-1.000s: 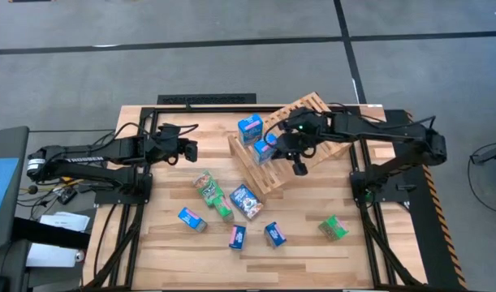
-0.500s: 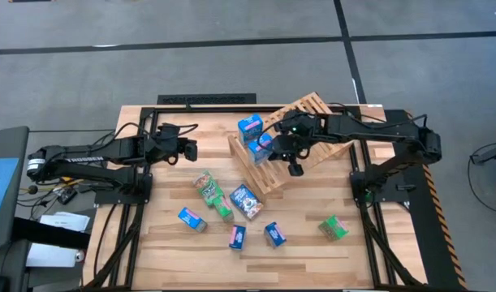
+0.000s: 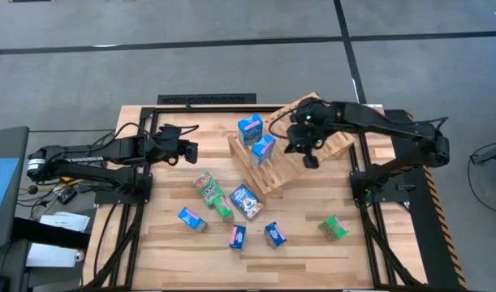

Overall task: Stack cereal on shelf
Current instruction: Put the light blue cereal box aligned with the other light blue cereal boxes on the shelf

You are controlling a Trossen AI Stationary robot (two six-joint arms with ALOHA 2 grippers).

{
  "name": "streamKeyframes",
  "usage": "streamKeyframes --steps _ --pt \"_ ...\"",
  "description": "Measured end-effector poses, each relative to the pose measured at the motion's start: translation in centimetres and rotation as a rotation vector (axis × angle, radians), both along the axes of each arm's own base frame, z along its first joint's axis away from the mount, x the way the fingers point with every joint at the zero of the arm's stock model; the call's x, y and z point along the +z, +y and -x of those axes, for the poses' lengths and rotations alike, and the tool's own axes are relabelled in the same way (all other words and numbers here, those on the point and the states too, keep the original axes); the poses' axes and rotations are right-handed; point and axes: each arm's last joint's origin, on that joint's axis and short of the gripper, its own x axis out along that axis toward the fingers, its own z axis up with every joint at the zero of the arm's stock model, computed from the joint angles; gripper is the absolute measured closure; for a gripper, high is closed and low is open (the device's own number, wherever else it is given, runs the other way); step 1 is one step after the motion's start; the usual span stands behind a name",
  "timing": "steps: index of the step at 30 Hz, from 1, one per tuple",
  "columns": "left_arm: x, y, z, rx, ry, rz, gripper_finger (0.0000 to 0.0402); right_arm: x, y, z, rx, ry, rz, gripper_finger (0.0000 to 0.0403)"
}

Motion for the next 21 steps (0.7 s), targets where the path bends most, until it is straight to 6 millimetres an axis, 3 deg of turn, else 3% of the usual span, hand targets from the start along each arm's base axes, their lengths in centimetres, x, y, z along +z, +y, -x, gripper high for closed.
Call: streamKeyframes --steps 6,12,16,21 --pt "0.0 -0.8 -0.6 -0.3 -0.02 0.124 0.0209 1.3 1.8 3.4 -0.06 0.128 -0.108 0.0294" --pt "0.1 -3.6 -0.8 -0.709 -0.086 0.492 0.0209 1.1 3.7 4.5 -0.088 0.239 -0.189 0.0215" --pt "0.7 -5.4 -0.6 -0.781 -0.064 0.613 0.0209 1.1 4.7 4.4 -0.084 0.252 -0.124 0.019" --pt "4.7 -6.5 -0.2 -0.747 -0.117 0.578 0.0209 0.9 5.4 4.2 -0.079 0.268 -0.09 0.0186"
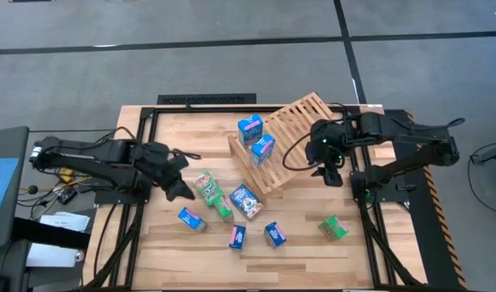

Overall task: Stack cereal on shelf
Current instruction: Put the light blue cereal box aligned with the other light blue cereal boxes on the shelf

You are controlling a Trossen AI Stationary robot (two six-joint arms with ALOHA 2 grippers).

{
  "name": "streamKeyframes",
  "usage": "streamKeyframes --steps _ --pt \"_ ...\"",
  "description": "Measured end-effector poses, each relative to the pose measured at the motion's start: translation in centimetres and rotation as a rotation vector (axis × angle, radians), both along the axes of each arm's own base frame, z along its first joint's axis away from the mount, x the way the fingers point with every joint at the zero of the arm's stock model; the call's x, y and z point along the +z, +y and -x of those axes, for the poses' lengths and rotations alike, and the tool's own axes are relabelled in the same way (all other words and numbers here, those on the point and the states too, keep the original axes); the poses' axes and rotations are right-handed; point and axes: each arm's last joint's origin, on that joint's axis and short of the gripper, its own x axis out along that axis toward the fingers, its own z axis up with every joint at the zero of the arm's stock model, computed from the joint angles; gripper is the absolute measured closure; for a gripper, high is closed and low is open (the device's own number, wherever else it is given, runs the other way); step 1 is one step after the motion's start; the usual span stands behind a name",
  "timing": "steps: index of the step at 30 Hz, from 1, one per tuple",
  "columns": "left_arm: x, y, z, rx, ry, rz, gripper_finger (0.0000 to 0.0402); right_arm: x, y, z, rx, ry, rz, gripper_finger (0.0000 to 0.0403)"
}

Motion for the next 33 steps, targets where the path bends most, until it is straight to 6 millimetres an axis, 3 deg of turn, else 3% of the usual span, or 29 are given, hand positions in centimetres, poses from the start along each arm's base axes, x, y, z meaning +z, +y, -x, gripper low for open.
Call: streamKeyframes --steps 5,9,12,18,23,25,33 --pt "5.1 -1.6 1.2 0.033 -0.037 -0.072 0.0209 -0.1 0.3 0.2 0.003 0.02 -0.001 0.0186" --pt "6.6 -3.5 1.4 -0.026 0.093 -0.123 0.0209 -0.1 0.2 0.3 -0.003 0.037 -0.003 0.0186" --pt "6.0 -5.6 0.2 -0.171 0.162 -0.191 0.0209 -0.1 0.1 0.3 -0.009 0.031 -0.003 0.0186" --pt "2.5 -9.3 -3.6 -0.454 0.211 -0.442 0.0209 0.0 -0.1 0.0 -0.022 -0.001 0.0 0.0186" --pt "-1.3 -10.5 -6.9 -0.418 0.345 -0.605 0.0209 0.0 -0.1 0.0 -0.035 0.0 0.0 0.0186" --pt "-2.5 -10.4 -7.8 -0.453 0.415 -0.577 0.0209 0.0 -0.1 0.0 -0.056 0.003 0.001 0.0186" --pt "-0.5 -9.2 -6.5 -0.435 0.342 -0.633 0.0209 0.0 -0.1 -0.1 -0.094 0.0 -0.011 0.0186"
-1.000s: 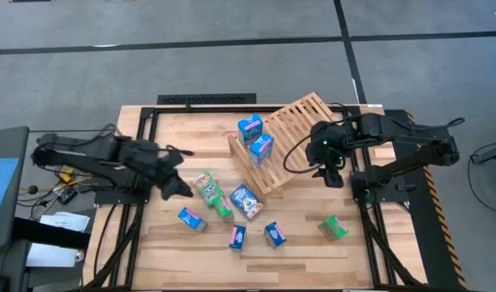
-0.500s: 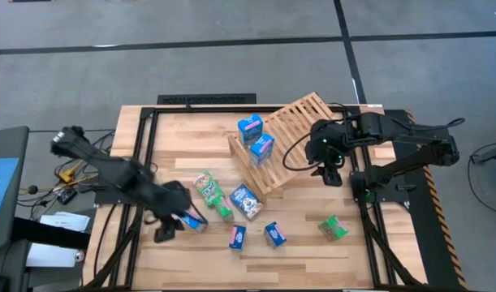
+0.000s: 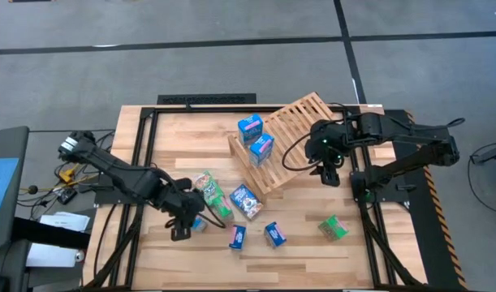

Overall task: Stack cereal on shelf
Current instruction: Put the light blue cereal box aligned with the other light blue cereal boxes on the shelf

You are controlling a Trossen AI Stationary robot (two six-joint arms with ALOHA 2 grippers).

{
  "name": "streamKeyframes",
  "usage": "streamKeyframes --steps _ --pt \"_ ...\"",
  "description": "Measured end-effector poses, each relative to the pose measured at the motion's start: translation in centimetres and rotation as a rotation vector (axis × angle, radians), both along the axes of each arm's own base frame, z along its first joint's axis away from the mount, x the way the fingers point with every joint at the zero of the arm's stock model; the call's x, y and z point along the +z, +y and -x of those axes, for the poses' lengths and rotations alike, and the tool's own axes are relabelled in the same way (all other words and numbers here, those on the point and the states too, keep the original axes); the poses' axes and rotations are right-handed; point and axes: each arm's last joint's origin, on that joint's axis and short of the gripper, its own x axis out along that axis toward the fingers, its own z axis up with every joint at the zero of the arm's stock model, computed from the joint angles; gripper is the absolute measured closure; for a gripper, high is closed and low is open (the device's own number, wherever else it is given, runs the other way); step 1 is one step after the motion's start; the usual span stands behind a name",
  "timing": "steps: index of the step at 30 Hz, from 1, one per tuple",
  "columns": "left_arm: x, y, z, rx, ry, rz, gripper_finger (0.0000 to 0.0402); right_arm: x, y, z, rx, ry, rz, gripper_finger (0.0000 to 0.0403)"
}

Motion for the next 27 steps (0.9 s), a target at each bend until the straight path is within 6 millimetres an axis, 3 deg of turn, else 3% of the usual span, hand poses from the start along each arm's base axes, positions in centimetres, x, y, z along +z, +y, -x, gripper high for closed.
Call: streamKeyframes --steps 8,19,22,27 --pt "0.2 -0.1 -0.6 -0.185 -0.099 -0.108 0.0209 0.3 0.0 -0.5 -0.001 -0.055 0.004 0.0186" --pt "0.0 -0.1 -0.2 -0.155 -0.046 -0.068 0.0209 0.3 0.0 -0.5 0.004 -0.056 0.006 0.0186" --pt "1.1 1.0 1.8 -0.019 -0.014 -0.041 0.0209 0.3 0.0 -0.5 0.006 -0.06 0.008 0.0186" --pt "4.6 2.5 8.0 0.181 -0.194 -0.102 0.0209 0.4 -0.2 -0.7 -0.007 -0.082 0.035 0.0186"
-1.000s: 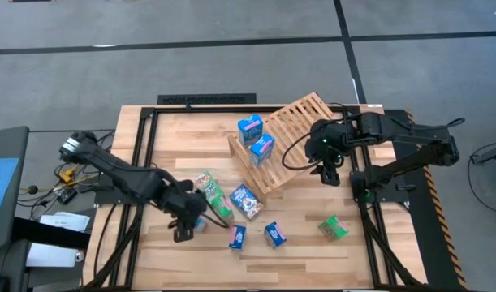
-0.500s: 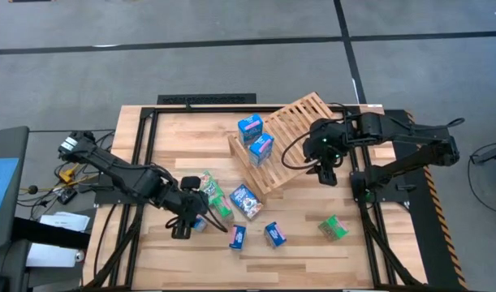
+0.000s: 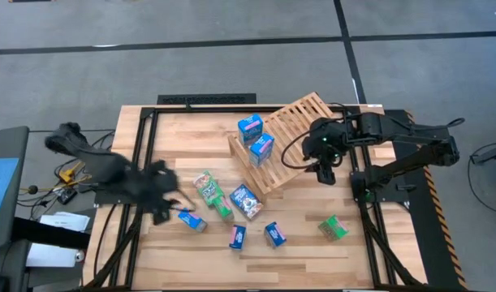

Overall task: Stack cereal on shelf
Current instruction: Put the light blue cereal box aligned with the other light blue cereal boxes on the shelf

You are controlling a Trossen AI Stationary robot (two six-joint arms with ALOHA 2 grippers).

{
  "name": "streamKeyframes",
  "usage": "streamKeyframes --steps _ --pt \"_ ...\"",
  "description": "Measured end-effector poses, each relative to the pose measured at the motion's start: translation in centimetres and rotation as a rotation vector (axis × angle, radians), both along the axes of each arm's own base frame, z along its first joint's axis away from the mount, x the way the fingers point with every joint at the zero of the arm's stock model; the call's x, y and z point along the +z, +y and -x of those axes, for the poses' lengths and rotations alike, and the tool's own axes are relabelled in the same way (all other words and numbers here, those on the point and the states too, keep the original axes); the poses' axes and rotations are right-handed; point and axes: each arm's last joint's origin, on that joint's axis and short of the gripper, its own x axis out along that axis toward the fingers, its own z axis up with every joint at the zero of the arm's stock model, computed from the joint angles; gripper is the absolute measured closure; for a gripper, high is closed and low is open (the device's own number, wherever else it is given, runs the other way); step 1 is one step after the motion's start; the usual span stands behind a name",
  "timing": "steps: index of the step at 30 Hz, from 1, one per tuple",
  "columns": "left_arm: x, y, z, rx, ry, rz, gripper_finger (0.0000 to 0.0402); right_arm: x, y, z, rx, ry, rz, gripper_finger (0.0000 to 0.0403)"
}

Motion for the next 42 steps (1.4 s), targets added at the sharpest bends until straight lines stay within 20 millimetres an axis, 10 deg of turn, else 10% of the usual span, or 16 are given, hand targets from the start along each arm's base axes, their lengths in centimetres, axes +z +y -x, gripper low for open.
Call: streamKeyframes --steps 6,21,42 --pt "-2.7 1.2 5.1 0.089 -0.038 0.072 0.0206 0.1 -0.7 -0.1 -0.06 -0.017 -0.017 0.0186" --pt "-12.1 0.0 4.0 -0.117 -0.031 -0.016 0.0048 0.1 -1.7 0.0 -0.15 -0.013 -0.112 0.0186" --pt "-18.2 -0.4 4.4 -0.143 -0.158 0.032 0.0042 -0.2 -2.4 -0.3 -0.158 -0.007 -0.159 0.0186"
